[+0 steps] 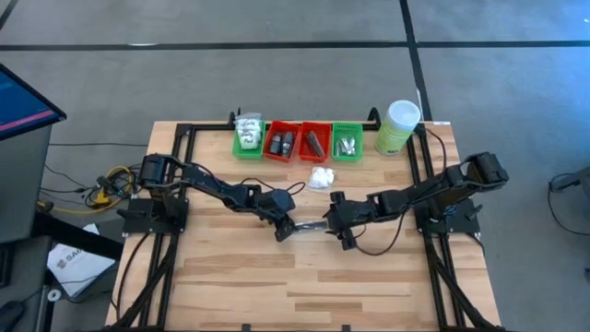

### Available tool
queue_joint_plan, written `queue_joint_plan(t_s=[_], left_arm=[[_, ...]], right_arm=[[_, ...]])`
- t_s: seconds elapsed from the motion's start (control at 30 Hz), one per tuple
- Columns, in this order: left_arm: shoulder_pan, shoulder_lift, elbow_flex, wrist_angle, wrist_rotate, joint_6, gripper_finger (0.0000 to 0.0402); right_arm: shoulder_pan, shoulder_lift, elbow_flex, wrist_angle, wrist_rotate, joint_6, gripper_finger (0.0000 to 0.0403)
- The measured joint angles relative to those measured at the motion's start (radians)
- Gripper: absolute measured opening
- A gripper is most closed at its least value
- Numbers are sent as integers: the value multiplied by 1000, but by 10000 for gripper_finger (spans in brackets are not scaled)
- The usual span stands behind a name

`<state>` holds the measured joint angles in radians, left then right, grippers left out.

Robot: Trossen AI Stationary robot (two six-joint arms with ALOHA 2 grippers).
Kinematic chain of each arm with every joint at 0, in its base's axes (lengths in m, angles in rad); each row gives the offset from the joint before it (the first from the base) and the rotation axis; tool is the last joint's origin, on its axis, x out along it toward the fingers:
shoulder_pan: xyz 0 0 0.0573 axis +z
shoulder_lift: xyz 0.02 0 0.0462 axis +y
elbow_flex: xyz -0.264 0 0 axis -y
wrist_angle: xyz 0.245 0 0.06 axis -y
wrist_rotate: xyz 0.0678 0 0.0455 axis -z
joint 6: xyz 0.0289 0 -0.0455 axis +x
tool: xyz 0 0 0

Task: Pick & Place Travel size toiletries
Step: Put the comb into the right red basket

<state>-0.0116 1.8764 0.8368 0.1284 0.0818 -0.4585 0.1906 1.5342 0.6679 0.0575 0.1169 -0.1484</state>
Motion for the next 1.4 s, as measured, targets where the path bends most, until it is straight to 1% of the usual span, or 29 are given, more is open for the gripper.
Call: queue_joint_plan(t_s=[0.23, 0.3, 0.4, 0.6, 0.7, 1.1, 1.2, 1.4], left_arm=[[2, 2, -2, 6, 4, -14, 1], [2, 2, -2, 7, 4, -20, 1], [2, 2, -2, 9, 4, -20, 1], [2, 3, -2, 12, 11, -20, 1], [2, 3, -3, 14, 13, -19, 1], [2, 4, -2, 23, 23, -9, 1], [2, 4, -2, 25, 33, -9, 1], [3, 4, -2, 26, 52, -10, 1]], right_arm=[[37, 125, 132, -171, 26, -70, 221], [44, 149, 172, -183, 62, -93, 221], [46, 186, 207, -200, 147, -121, 221], [42, 258, 253, -231, 146, -124, 221], [45, 254, 277, -243, 147, -125, 221], [45, 256, 274, -256, 151, -173, 221], [45, 296, 276, -237, 156, -185, 221], [62, 331, 279, -249, 214, -181, 221]])
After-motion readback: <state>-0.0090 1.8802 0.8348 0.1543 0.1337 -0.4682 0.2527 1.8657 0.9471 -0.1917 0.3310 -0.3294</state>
